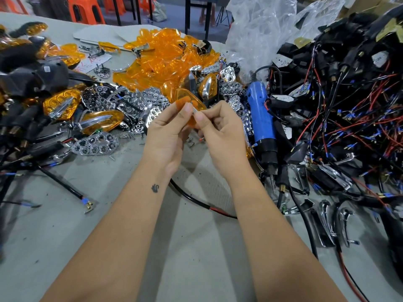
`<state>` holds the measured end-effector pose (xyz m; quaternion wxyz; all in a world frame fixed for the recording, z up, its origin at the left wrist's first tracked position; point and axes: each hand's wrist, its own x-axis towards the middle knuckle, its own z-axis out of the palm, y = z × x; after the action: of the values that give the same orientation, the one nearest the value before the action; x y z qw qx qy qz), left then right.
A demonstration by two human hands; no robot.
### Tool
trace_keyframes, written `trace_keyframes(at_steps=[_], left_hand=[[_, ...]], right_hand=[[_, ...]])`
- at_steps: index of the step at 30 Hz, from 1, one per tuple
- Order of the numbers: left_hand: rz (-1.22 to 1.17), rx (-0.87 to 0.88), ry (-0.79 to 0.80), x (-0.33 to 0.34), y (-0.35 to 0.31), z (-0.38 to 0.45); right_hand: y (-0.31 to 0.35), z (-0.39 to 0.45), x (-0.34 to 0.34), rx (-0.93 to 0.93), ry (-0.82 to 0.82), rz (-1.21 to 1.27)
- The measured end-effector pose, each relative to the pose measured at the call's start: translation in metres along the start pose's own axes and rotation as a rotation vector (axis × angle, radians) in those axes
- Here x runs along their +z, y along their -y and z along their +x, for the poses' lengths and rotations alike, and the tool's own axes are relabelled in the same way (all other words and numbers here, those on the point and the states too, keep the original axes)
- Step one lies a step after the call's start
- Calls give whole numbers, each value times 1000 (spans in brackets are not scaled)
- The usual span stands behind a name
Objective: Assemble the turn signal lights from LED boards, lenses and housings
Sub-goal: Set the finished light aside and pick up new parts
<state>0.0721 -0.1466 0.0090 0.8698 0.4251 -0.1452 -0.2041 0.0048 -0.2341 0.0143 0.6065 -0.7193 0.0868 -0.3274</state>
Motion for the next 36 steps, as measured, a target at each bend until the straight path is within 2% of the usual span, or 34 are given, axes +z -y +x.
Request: trace_keyframes(at_steps=[8,12,16,24,32,36], left_hand=[[-26,-44,-4,-3,1,3],[-41,-16,14,-3,-2,2],[-38,-18,-44,-2,-4,1],[2,1,-64,-2,-3,3],[89,45,-8,-1,-1,2],[125,63,-59,-2,0,2]], right_hand=[[-1,2,-1,-18,86,49],[-2,3,-3,36,79,208],[-2,5,-4,152,30,397],[-3,5,-2,169,30,255],[-3,7,-2,210,-12,263],[-2,9,-1,292,-14,308]])
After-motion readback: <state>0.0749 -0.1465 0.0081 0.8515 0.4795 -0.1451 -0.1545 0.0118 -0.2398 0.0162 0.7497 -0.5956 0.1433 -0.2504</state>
